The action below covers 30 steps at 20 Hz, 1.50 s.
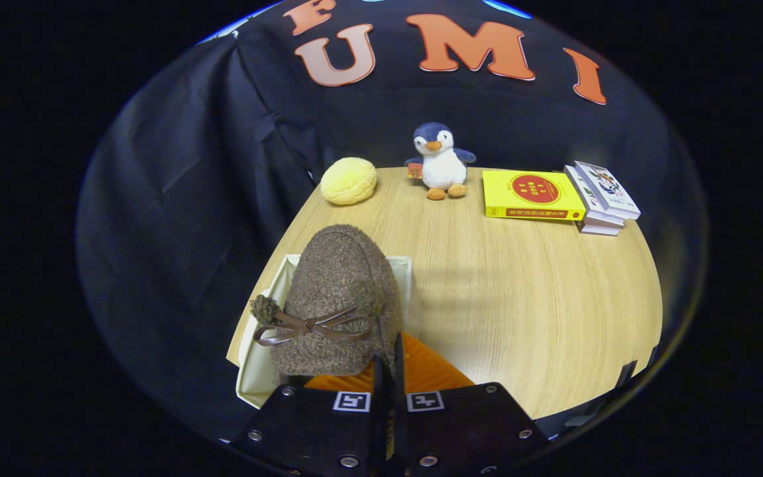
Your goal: Open the storage box then place both shoes into the box .Put the left shoe in first, then the right shoe, with the right side of both shoes facing outward in a uniform manner.
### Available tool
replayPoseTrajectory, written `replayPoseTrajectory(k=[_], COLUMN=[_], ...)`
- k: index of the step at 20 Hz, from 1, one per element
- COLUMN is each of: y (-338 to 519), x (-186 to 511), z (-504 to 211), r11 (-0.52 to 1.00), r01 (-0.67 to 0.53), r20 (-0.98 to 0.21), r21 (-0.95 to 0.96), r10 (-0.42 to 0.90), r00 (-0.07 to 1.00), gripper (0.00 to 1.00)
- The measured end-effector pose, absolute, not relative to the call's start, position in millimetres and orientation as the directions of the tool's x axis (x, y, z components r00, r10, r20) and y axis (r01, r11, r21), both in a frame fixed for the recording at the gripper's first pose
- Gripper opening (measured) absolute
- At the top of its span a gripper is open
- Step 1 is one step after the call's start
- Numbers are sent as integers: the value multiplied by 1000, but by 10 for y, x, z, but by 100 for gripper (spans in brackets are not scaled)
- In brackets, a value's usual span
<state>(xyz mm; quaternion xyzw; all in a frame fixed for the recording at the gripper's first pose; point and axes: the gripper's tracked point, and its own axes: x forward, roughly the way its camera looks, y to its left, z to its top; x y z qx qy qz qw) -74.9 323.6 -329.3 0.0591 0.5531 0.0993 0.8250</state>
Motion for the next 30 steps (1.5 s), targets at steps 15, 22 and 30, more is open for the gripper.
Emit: replayPoseTrajectory(k=[15,22,30], y=[3279,2507,1255], x=[-770,-398,-121], z=[-3309,-2758,-1989], r11=[976,977,976], r01=[-75,-75,-68], r20=[-895,-800,-623], r21=[206,202,207], r10=[219,209,185], r00=[389,563,760], gripper=[37,65,81])
